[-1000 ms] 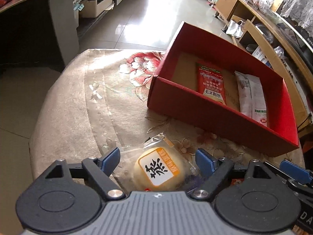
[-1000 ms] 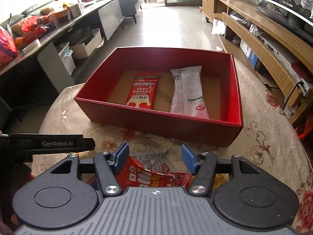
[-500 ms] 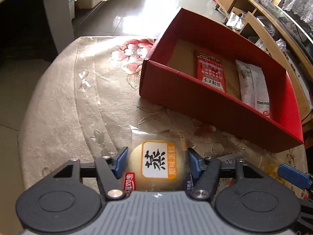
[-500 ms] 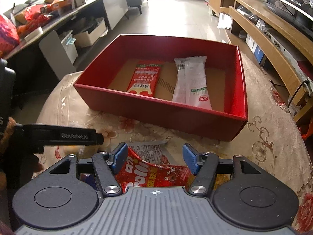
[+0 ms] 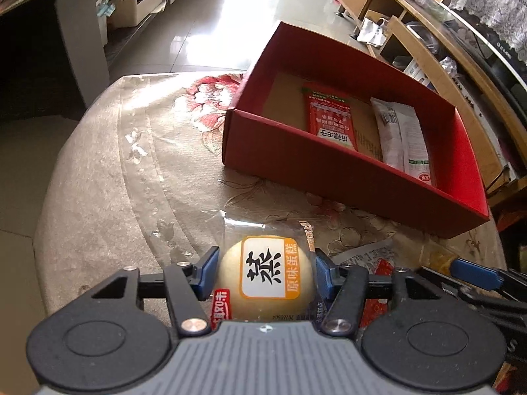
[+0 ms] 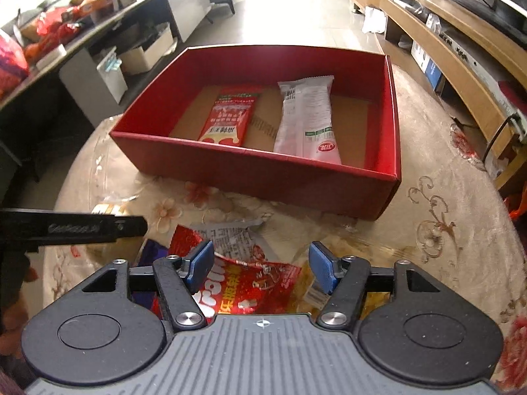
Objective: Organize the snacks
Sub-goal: 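Grasp the red Trolli gummy bag with the right tool while the left tool holds the bun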
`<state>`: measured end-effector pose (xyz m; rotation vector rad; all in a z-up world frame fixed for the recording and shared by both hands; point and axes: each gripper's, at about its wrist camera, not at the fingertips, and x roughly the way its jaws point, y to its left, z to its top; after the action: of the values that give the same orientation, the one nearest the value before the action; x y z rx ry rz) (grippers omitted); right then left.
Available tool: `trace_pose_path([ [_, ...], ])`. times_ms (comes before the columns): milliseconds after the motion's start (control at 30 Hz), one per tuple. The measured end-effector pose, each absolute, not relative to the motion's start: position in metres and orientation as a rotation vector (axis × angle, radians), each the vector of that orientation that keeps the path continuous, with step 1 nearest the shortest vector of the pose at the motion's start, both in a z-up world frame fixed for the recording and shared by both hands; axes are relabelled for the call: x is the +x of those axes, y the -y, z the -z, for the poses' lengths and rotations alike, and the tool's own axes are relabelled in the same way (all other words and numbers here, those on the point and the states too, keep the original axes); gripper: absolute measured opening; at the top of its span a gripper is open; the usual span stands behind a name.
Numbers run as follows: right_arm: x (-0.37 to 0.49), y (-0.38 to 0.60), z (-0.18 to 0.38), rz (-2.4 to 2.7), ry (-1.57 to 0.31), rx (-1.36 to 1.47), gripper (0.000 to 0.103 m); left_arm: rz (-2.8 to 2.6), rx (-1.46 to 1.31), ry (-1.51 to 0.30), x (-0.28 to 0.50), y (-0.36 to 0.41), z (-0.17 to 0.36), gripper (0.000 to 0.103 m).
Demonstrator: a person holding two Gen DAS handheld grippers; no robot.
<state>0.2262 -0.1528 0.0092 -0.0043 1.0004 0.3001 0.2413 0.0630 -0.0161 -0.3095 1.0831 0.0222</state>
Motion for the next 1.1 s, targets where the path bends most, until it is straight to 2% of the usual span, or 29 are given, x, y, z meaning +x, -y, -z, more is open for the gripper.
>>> trace_pose_path([
  [400, 0.233, 0.138, 0.013, -0.412, -1.108, 0.041, 0.071, -0.013, -0.339, -1.086, 0.241, -0.068, 0.014, 0.056],
  [567, 0.197, 0.143, 0.007, -0.449, -1.156, 0.056, 0.077, 0.015, -0.346, -1.079, 0.238, -0.068, 0.01, 0.056],
  [833, 0.167, 0.124, 0.022, -0.447, -1.199, -0.111, 0.077, 0.033, -0.329, -1.089, 0.233, -0.066, 0.01, 0.056],
  [1100, 0.152, 0.114, 0.01, -0.553, -1.125, -0.302, 0.08, 0.038, -0.328, -1.095, 0.234, -0.07, 0.013, 0.056],
])
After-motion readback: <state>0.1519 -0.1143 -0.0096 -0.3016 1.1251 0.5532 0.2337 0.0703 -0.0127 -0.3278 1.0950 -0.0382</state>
